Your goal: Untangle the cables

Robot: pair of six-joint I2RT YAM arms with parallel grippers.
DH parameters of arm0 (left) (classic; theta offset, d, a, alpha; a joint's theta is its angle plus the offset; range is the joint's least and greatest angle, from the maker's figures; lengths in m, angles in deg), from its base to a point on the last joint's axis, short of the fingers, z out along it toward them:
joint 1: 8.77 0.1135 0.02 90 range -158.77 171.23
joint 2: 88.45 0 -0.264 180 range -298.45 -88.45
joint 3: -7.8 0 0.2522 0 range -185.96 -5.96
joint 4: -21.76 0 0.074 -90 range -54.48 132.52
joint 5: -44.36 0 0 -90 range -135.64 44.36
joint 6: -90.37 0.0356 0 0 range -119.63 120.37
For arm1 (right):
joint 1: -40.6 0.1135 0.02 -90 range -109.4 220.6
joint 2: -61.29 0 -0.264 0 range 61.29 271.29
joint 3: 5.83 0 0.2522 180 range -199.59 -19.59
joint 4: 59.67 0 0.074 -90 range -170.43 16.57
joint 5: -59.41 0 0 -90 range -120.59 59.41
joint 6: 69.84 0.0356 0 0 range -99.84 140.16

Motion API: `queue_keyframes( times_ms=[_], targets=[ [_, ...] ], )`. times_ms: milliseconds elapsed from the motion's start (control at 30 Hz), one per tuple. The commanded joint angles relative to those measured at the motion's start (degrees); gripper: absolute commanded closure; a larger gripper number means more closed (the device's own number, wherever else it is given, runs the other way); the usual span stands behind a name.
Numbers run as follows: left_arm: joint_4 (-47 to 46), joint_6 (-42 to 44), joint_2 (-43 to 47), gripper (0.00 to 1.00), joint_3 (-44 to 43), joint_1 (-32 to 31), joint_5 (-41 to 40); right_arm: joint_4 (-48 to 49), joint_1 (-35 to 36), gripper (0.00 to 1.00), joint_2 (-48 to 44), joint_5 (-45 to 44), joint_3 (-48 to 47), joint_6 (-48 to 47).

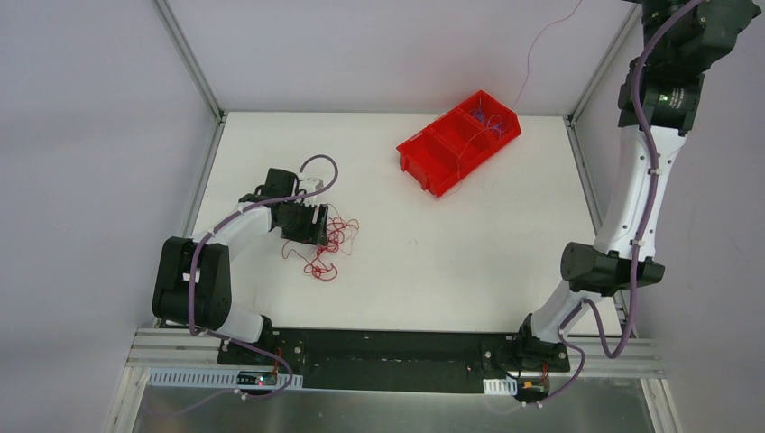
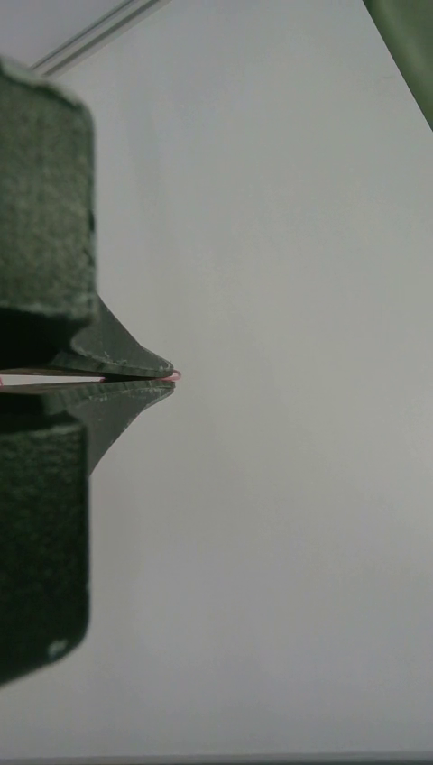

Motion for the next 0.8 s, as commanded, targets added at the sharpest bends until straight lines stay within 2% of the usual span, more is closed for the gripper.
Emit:
queue_keyframes(
  times_ms=[0, 200, 367, 767],
  targets=[
    [0.26, -0.75, -0.21, 0.33, -0.45, 0.00, 0.61, 7.05, 2.20, 1.00, 2.35, 1.56, -4.23, 2.65],
    [0.01, -0.89, -1.17, 0.33, -0.66, -0.01, 0.71, 10.03, 5.61, 1.00, 5.37, -1.02, -6.86, -0.86],
    [0.01, -0.51, -1.50, 0.32, -0.99, 0.00, 0.53, 13.02, 5.94, 1.00, 7.61, -5.24, -8.57, -2.86],
    [0.01, -1.25, -2.09, 0.31, -0.85, 0.00, 0.30, 20.65, 7.49, 1.00, 11.37, -7.48, -11.91, -3.60]
  ],
)
